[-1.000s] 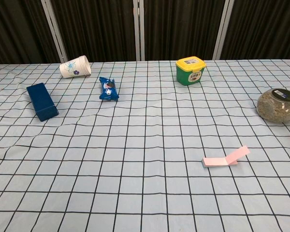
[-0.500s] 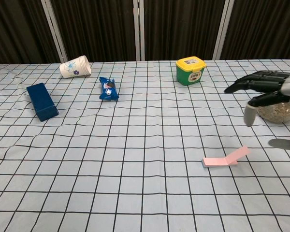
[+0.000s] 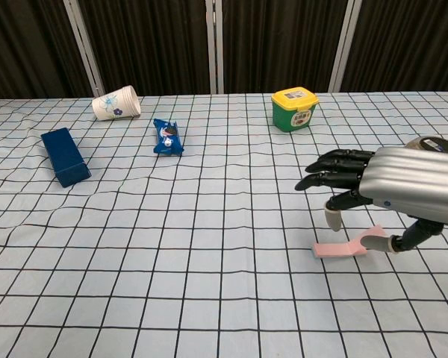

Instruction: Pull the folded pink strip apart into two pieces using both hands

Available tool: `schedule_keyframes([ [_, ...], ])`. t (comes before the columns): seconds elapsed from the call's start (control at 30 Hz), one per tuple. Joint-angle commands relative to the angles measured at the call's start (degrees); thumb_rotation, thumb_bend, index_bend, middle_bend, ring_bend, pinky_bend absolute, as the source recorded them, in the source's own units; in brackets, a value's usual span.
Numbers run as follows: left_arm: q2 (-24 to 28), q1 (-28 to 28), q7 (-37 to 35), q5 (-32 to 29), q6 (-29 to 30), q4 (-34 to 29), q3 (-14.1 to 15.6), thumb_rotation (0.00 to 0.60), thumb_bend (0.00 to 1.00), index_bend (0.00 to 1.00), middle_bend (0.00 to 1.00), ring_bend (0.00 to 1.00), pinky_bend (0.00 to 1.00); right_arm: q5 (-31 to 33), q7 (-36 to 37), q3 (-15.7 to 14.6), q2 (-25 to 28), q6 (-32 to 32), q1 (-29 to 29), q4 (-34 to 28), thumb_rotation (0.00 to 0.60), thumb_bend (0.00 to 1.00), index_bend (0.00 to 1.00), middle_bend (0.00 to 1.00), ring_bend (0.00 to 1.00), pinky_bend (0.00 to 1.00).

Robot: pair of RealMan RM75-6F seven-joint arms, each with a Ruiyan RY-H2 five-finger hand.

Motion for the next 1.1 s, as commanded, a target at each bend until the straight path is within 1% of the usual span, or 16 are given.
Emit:
schedule_keyframes([
  [0.03, -0.06, -0.09, 0.04, -0.16, -0.15, 0.12, -0.04, 0.600, 0.00, 0.00, 0.00, 0.00, 0.00, 0.01, 0.09, -0.86, -1.38, 0.31, 0.77, 2.01, 0.600, 0.28, 0.47, 0.10, 0.00, 0.00],
  [0.23, -0.14, -0.14, 0.30, -0.23, -0.19, 0.09, 0.00, 0.600, 0.00, 0.00, 0.00, 0.00, 0.00, 0.27, -0.77, -1.79, -2.99, 1.30, 1.46, 6.09, 0.600, 0.28, 0.47, 0.11, 0.00, 0.00],
  [0.53, -0.18, -0.06, 0.54, -0.03, 0.06, -0.07, 0.14, 0.600, 0.00, 0.00, 0.00, 0.00, 0.00, -0.09, -1.74, -3.37, -3.87, 4.20, 2.26, 11.67, 0.600, 0.28, 0.47, 0.11, 0.00, 0.00],
  [0.67, -0.21, 0.02, 0.77, 0.04, 0.25, -0.25, 0.19, 0.600, 0.00, 0.00, 0.00, 0.00, 0.00, 0.89, -0.27, -4.03, -4.06, 4.58, 2.17, 12.64, 0.600, 0.28, 0.47, 0.11, 0.00, 0.00],
  [0.83, -0.17, 0.15, 1.00, 0.27, 0.67, -0.53, 0.22, 0.600, 0.00, 0.00, 0.00, 0.00, 0.00, 0.48, -0.94, -5.29, -4.13, 5.45, 2.52, 14.43, 0.600, 0.28, 0.47, 0.11, 0.00, 0.00],
  [1.1, -0.22, 0.21, 1.09, 0.24, 0.69, -0.51, 0.32, 0.600, 0.00, 0.00, 0.00, 0.00, 0.00, 0.78, -0.44, -6.90, -3.27, 7.49, 2.04, 15.02, 0.600, 0.28, 0.47, 0.10, 0.00, 0.00],
])
